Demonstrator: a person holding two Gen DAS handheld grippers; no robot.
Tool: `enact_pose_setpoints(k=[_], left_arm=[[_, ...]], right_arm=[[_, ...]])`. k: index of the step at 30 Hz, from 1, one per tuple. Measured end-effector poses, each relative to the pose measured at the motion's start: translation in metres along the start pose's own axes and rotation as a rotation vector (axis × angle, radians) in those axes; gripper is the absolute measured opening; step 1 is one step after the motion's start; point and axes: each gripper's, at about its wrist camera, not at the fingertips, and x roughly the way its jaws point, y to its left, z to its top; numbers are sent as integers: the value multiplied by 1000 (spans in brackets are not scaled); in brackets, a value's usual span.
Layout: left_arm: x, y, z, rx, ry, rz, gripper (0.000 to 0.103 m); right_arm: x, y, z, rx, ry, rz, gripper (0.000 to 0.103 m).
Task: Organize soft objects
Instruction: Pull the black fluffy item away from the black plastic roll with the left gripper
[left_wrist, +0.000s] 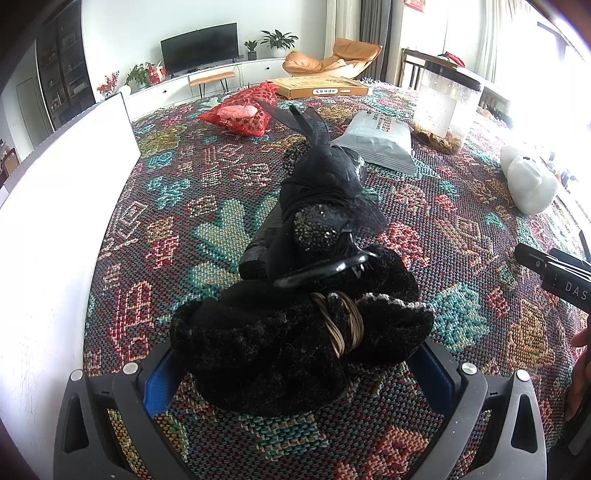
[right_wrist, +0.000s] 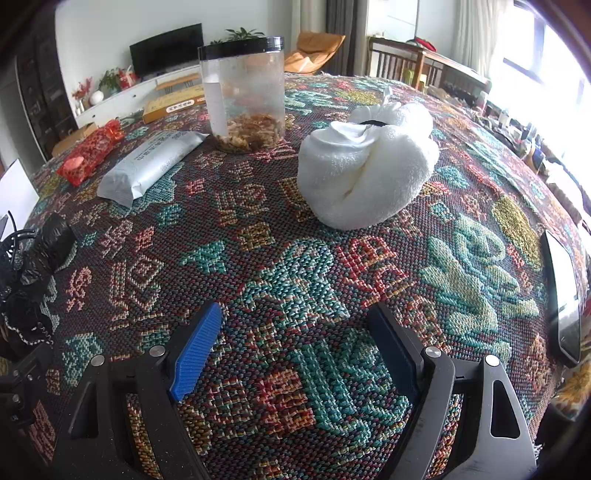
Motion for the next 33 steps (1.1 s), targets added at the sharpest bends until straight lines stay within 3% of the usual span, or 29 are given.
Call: enact_pose_setpoints(k=[7, 14, 18, 24, 27, 28, 30, 33], left_arm=[[-3, 1, -2, 2, 3, -17, 103], [-35, 11, -31, -47, -20, -138, 103], [-47, 12, -33, -67, -45, -164, 103], [-46, -9, 4, 16, -111, -105, 103], [-21, -17, 18, 64, -35, -53, 102], [-17, -17, 19, 64, -5, -75, 101], [-30, -18, 11, 67, -16, -155, 101], [-58, -12, -5, 50, -15, -353, 101]], right_arm=[[0, 0, 0, 0, 0, 0, 84], [0, 0, 0, 0, 0, 0, 84], [0, 0, 0, 1, 0, 0, 84], [0, 0, 0, 1, 0, 0, 84], [0, 0, 0, 0, 0, 0, 84], [0, 0, 0, 1, 0, 1, 84], [0, 0, 0, 1, 0, 0, 84], [0, 0, 0, 1, 0, 0, 84]])
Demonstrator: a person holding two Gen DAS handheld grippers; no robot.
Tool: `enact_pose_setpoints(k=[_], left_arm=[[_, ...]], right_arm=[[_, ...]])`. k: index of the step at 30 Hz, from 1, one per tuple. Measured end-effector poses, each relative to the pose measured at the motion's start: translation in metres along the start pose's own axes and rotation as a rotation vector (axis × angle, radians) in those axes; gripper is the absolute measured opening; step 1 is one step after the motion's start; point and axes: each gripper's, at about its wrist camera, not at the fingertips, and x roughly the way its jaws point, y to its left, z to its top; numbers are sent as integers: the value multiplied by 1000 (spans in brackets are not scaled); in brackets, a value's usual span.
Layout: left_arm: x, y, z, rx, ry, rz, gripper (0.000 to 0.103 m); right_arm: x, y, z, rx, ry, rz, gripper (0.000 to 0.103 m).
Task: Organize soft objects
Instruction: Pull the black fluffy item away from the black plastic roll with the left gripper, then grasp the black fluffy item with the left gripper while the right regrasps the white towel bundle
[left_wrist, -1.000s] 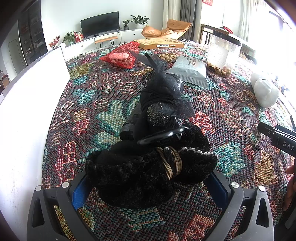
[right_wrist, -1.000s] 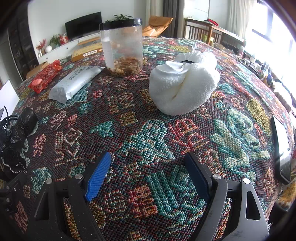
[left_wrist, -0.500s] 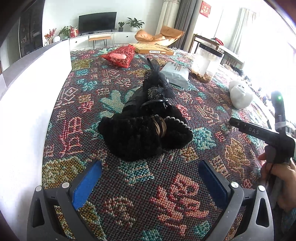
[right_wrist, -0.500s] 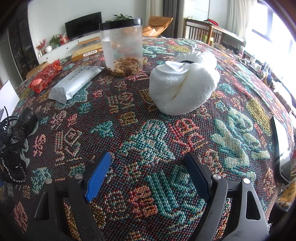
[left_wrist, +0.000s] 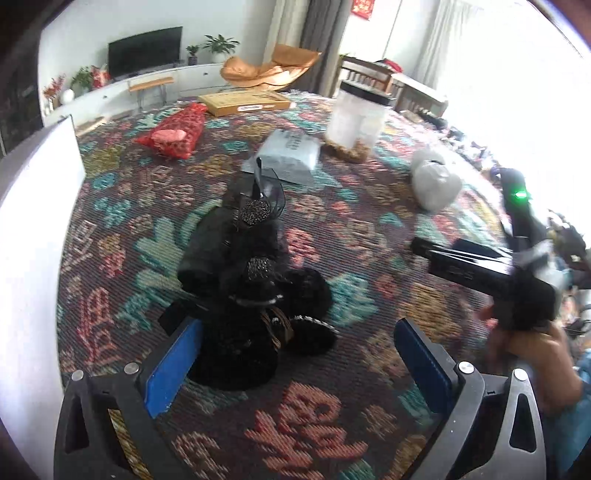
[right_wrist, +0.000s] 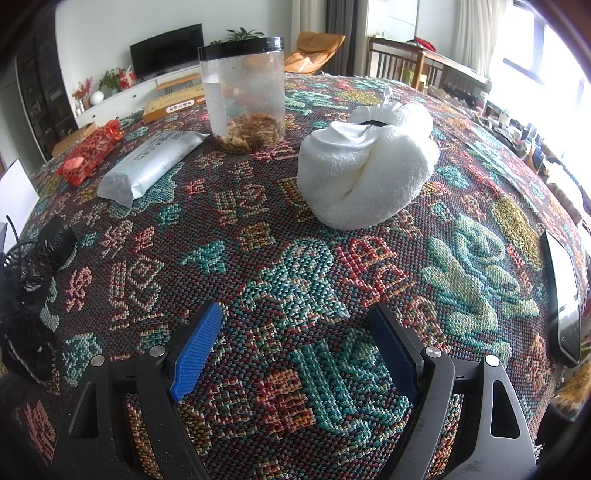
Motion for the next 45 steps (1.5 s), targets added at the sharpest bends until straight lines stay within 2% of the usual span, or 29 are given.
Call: enact_pose_setpoints(k=[2, 4, 7, 10, 13, 14, 15, 17, 19, 23, 24, 26, 28, 30, 33, 35, 36, 37, 38, 39, 40, 42, 45], left_arm=[[-14, 2, -6, -22, -9, -69, 101], [-19, 8, -6, -51, -12, -80, 101], [-17, 12, 1, -66, -44, 45, 101], [-13, 9, 9, -33, -86, 158, 101], [-10, 3, 17, 20, -154, 195, 103], [-5, 3, 19, 39, -150, 191, 103], [4, 3, 22, 50, -112, 186, 103], [23, 2, 19, 67, 23, 136, 102], [26, -6, 4, 96, 103, 54, 102], [-1, -20, -15, 124, 119, -136, 102], [-6, -21, -13, 112, 110, -160, 102], [-11, -18, -6, 95, 75, -129, 102], [-4, -17, -2, 115, 65, -40, 102], [12, -22, -5, 182, 116, 24, 102], [27, -40, -23, 344, 155, 119, 101], [32, -45, -29, 392, 157, 193, 95], [30, -44, -29, 374, 145, 197, 89], [27, -39, -26, 333, 128, 196, 72], [25, -32, -23, 286, 113, 216, 59], [23, -23, -20, 237, 107, 231, 43], [19, -14, -17, 184, 99, 202, 38], [9, 3, -16, 72, 72, 157, 28], [-6, 20, -19, -67, 36, 113, 27]], right_arm=[[0, 0, 0, 0, 0, 0, 84], [0, 0, 0, 0, 0, 1, 84], [0, 0, 0, 0, 0, 1, 84], [0, 0, 0, 0, 0, 0, 84], [0, 0, 0, 0, 0, 1, 84], [0, 0, 0, 0, 0, 1, 84], [0, 0, 0, 0, 0, 1, 84], [0, 0, 0, 0, 0, 1, 84], [0, 0, 0, 0, 0, 1, 84], [0, 0, 0, 1, 0, 1, 84], [0, -1, 0, 1, 0, 1, 84], [0, -1, 0, 1, 0, 2, 84], [0, -1, 0, 1, 0, 2, 84], [-1, -1, 0, 1, 0, 3, 84], [-1, -1, 0, 2, 0, 2, 84], [-1, -1, 0, 5, 3, 8, 84], [-3, -3, 0, 14, 6, 24, 84], [-5, -6, 1, 34, 8, 60, 84], [-10, -13, 1, 74, -5, 120, 84], [-19, -23, 2, 125, -38, 182, 84], [-27, -34, 5, 175, -80, 214, 84], [-39, -55, 19, 244, -137, 194, 84], [-34, -74, 64, 288, -142, 176, 84]])
